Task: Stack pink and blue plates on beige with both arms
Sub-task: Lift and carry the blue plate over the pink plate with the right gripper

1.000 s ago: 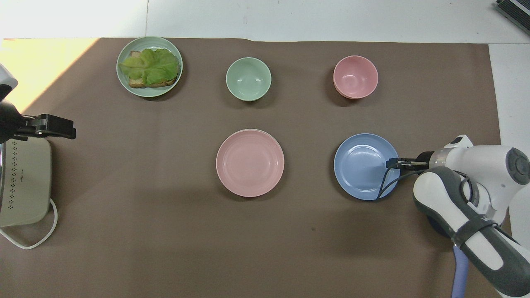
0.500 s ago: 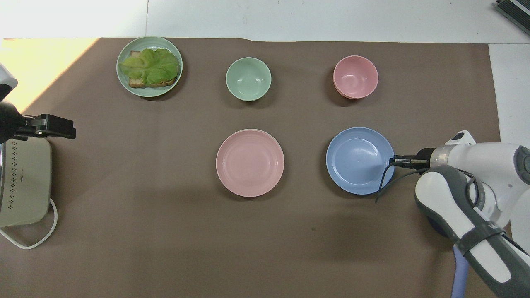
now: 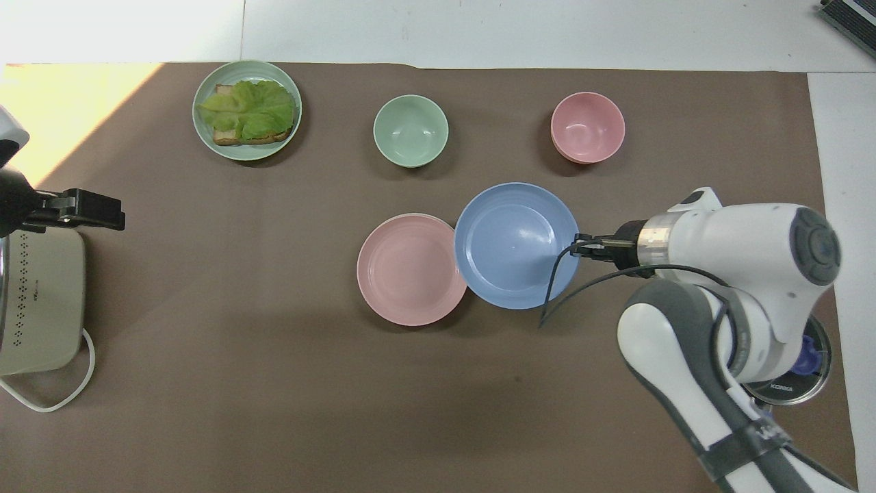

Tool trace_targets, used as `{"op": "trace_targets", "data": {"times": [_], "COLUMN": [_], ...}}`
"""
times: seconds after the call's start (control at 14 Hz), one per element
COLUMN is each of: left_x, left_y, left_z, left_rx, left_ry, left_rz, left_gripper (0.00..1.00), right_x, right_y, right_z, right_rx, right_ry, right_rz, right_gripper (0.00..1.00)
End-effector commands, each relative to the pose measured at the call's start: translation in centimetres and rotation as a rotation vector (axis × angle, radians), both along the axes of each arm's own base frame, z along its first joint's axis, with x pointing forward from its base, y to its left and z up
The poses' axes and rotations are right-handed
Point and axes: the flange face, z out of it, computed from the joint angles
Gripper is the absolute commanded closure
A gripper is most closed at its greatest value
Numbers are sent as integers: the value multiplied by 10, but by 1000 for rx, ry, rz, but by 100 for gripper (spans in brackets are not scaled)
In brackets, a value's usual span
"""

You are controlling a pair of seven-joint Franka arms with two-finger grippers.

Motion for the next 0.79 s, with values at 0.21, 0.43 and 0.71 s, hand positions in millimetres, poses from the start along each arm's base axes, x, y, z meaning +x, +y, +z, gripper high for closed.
{"op": "trace_targets", "data": {"times": [0.21,0.43,0.71], "left_x": [1,1,1], "left_y": [4,4,4], "left_z": [2,2,2], "left_rx": [17,17,17], "left_ry": [10,11,10], "left_rz": [-3,-3,-3], "left_gripper": [0,0,0], "right_x": [5,-5,-8], "right_y": [105,146,149], "right_z": [-48,-70,-72], "right_rx": [-43,-33,-59], "right_ry": [29,53,56], "right_rz": [-11,-48,-28], "right_gripper": [100,100,8]}}
